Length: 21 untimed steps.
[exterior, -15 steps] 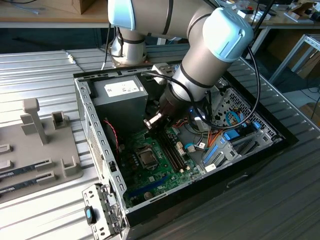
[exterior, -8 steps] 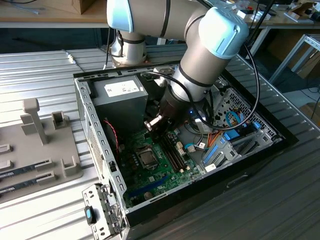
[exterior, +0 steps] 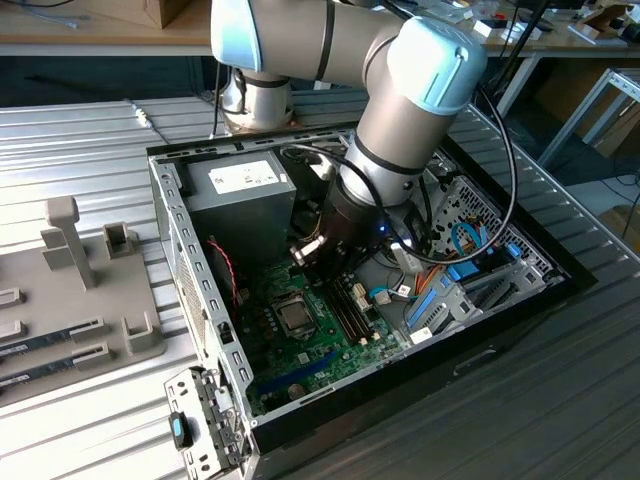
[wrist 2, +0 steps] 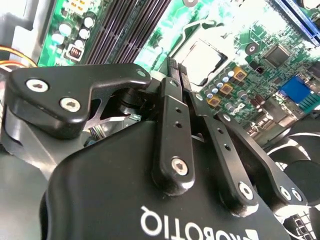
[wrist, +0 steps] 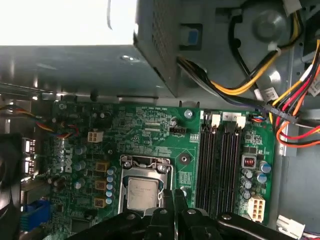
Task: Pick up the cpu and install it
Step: 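Install the first cpu locking lever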
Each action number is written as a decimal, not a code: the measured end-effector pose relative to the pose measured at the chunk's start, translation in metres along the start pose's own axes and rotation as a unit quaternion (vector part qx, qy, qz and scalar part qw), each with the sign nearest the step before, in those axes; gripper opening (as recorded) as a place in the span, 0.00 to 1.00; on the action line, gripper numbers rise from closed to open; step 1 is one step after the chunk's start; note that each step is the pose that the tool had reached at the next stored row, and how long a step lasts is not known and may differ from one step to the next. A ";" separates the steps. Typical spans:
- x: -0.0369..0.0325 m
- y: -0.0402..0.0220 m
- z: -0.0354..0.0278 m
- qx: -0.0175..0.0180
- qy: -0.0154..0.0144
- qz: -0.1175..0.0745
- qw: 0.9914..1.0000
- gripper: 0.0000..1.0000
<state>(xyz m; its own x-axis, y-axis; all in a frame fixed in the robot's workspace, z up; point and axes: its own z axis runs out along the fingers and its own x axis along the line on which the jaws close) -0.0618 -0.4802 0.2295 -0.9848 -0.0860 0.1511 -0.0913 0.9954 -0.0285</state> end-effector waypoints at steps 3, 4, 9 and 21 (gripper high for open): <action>-0.0002 -0.0022 0.0028 0.001 -0.001 0.007 1.000 0.16; -0.0003 -0.0034 0.0040 0.002 -0.002 0.010 1.000 0.16; -0.0003 -0.0096 0.0075 0.006 -0.002 0.015 1.000 0.16; 0.0067 -0.0288 0.0123 0.013 -0.003 0.017 1.000 0.16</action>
<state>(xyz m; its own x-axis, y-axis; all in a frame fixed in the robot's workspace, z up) -0.0676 -0.5099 0.2192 -0.9882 -0.0524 0.1436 -0.0614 0.9964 -0.0590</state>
